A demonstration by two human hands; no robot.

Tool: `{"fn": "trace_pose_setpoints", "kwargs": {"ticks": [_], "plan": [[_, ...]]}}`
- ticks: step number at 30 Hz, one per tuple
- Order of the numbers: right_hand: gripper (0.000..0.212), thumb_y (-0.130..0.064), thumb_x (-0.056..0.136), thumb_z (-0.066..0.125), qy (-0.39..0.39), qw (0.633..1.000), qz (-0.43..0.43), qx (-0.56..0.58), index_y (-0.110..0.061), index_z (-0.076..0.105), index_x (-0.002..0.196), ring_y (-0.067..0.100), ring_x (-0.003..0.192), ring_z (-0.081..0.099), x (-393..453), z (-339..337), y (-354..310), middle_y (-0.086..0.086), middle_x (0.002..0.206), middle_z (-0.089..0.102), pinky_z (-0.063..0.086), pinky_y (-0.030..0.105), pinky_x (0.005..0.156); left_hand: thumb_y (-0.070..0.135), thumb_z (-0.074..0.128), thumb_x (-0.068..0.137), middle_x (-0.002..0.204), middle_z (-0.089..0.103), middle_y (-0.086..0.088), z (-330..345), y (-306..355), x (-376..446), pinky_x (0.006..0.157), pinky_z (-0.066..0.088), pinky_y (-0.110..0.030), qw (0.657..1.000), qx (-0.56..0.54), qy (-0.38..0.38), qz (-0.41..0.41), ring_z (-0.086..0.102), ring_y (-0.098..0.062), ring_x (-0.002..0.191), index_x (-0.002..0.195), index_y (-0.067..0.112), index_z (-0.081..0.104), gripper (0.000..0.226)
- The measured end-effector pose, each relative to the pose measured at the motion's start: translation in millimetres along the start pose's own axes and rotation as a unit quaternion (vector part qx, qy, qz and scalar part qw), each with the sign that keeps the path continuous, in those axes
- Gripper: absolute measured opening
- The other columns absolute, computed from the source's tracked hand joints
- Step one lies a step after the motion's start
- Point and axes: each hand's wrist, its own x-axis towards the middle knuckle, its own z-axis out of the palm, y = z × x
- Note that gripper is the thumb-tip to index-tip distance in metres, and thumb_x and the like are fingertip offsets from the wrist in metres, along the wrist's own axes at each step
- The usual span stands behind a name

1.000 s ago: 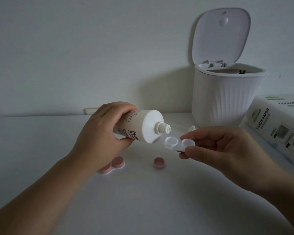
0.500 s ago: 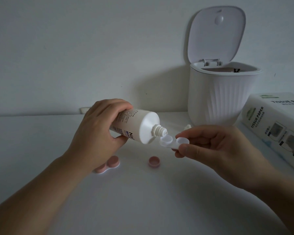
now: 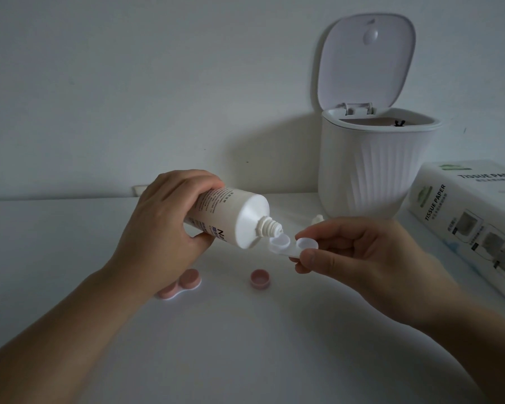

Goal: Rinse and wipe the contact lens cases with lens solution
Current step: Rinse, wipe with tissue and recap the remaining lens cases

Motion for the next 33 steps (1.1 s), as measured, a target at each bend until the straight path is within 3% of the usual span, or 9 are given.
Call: {"fn": "trace_pose_setpoints", "kwargs": {"ticks": [22,33], "plan": [[0.025,-0.044,0.071,0.075,-0.004,1.000,-0.017,-0.020,-0.030,0.078,0.091,0.011,0.081,0.076,1.4,-0.2,2.9,-0.003,0.083,0.079,0.056,0.015,0.076,-0.008,0.080,0.058,0.126,0.062,0.000,0.8,-1.1,2.2,0.101,0.044,-0.040,1.000,0.015,0.020,0.017,0.053,-0.026,0.120,0.122,0.011,0.062,0.069],[0.027,-0.039,0.071,0.075,-0.004,1.000,-0.020,-0.021,-0.023,0.079,0.092,0.012,0.081,0.076,1.3,-0.5,3.5,-0.001,0.082,0.079,0.057,0.016,0.077,-0.011,0.081,0.056,0.127,0.061,-0.001,0.8,0.9,2.8,0.101,0.045,-0.046,0.999,0.017,0.026,0.026,0.052,-0.029,0.122,0.121,0.012,0.061,0.071]]}}
